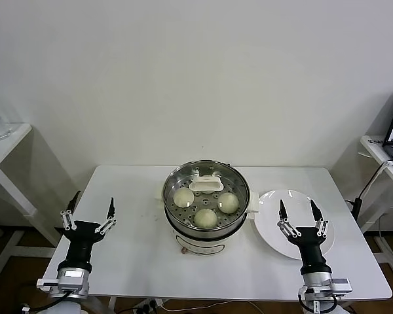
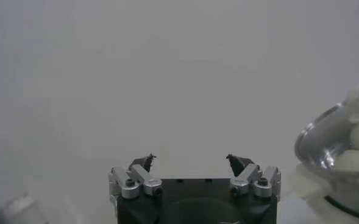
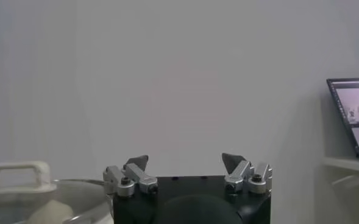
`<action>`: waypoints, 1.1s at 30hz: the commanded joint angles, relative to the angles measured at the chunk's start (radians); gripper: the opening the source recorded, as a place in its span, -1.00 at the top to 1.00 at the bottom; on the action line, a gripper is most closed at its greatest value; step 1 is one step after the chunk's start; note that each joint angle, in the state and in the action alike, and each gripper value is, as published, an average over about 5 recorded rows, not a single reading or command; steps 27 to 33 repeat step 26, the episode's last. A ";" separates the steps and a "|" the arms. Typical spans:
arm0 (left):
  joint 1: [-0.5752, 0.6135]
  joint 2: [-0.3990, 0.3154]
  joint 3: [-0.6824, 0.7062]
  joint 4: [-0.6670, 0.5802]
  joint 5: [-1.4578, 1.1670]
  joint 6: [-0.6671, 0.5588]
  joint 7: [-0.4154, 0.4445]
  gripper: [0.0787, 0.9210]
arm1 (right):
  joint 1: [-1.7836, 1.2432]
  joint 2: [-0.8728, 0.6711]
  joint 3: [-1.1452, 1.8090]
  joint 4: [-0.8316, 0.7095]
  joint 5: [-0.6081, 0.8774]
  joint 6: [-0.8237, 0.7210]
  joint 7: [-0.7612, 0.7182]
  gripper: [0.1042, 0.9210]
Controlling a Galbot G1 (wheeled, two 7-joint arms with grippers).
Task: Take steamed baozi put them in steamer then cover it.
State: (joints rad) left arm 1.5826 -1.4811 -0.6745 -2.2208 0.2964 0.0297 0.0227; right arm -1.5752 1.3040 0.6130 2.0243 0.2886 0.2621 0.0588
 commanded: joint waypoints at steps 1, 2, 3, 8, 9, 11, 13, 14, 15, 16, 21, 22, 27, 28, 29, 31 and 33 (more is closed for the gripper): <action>0.035 -0.021 -0.077 0.035 -0.142 -0.060 -0.003 -0.77 | -0.002 0.004 0.002 0.019 -0.018 -0.032 0.000 -0.76; 0.035 -0.021 -0.076 0.038 -0.142 -0.061 -0.003 -0.77 | -0.002 0.004 0.002 0.018 -0.020 -0.035 0.000 -0.76; 0.034 -0.021 -0.075 0.040 -0.141 -0.061 -0.002 -0.77 | -0.001 0.006 0.003 0.017 -0.022 -0.037 0.001 -0.76; 0.035 -0.021 -0.069 0.039 -0.141 -0.062 -0.001 -0.77 | -0.002 0.009 0.004 0.013 -0.034 -0.042 0.003 -0.76; 0.036 -0.021 -0.069 0.037 -0.141 -0.062 0.000 -0.77 | -0.003 0.010 0.004 0.013 -0.036 -0.043 0.003 -0.76; 0.036 -0.019 -0.069 0.035 -0.141 -0.062 0.001 -0.77 | -0.005 0.011 0.005 0.013 -0.041 -0.043 0.004 -0.76; 0.037 -0.018 -0.069 0.034 -0.141 -0.063 0.003 -0.77 | -0.008 0.013 0.005 0.013 -0.045 -0.044 0.004 -0.76; 0.037 -0.017 -0.069 0.034 -0.142 -0.063 0.004 -0.77 | -0.009 0.014 0.005 0.014 -0.048 -0.044 0.005 -0.76; 0.037 -0.017 -0.068 0.035 -0.142 -0.063 0.005 -0.77 | -0.010 0.015 0.005 0.014 -0.050 -0.044 0.005 -0.76; 0.037 -0.017 -0.067 0.036 -0.142 -0.063 0.005 -0.77 | -0.011 0.015 0.005 0.014 -0.053 -0.045 0.005 -0.76; 0.038 -0.015 -0.061 0.038 -0.141 -0.063 0.007 -0.77 | -0.017 0.016 0.008 0.016 -0.060 -0.046 0.006 -0.76; 0.039 -0.015 -0.060 0.037 -0.141 -0.062 0.008 -0.77 | -0.018 0.016 0.009 0.016 -0.060 -0.046 0.007 -0.76; 0.043 -0.012 -0.060 0.031 -0.141 -0.061 0.009 -0.77 | -0.022 0.016 0.012 0.017 -0.061 -0.045 0.007 -0.76; 0.043 -0.012 -0.060 0.031 -0.141 -0.061 0.009 -0.77 | -0.022 0.016 0.012 0.017 -0.061 -0.045 0.007 -0.76; 0.043 -0.012 -0.060 0.031 -0.141 -0.061 0.009 -0.77 | -0.022 0.016 0.012 0.017 -0.061 -0.045 0.007 -0.76; 0.043 -0.012 -0.060 0.031 -0.141 -0.061 0.009 -0.77 | -0.022 0.016 0.012 0.017 -0.061 -0.045 0.007 -0.76; 0.043 -0.012 -0.060 0.031 -0.141 -0.061 0.009 -0.77 | -0.022 0.016 0.012 0.017 -0.061 -0.045 0.007 -0.76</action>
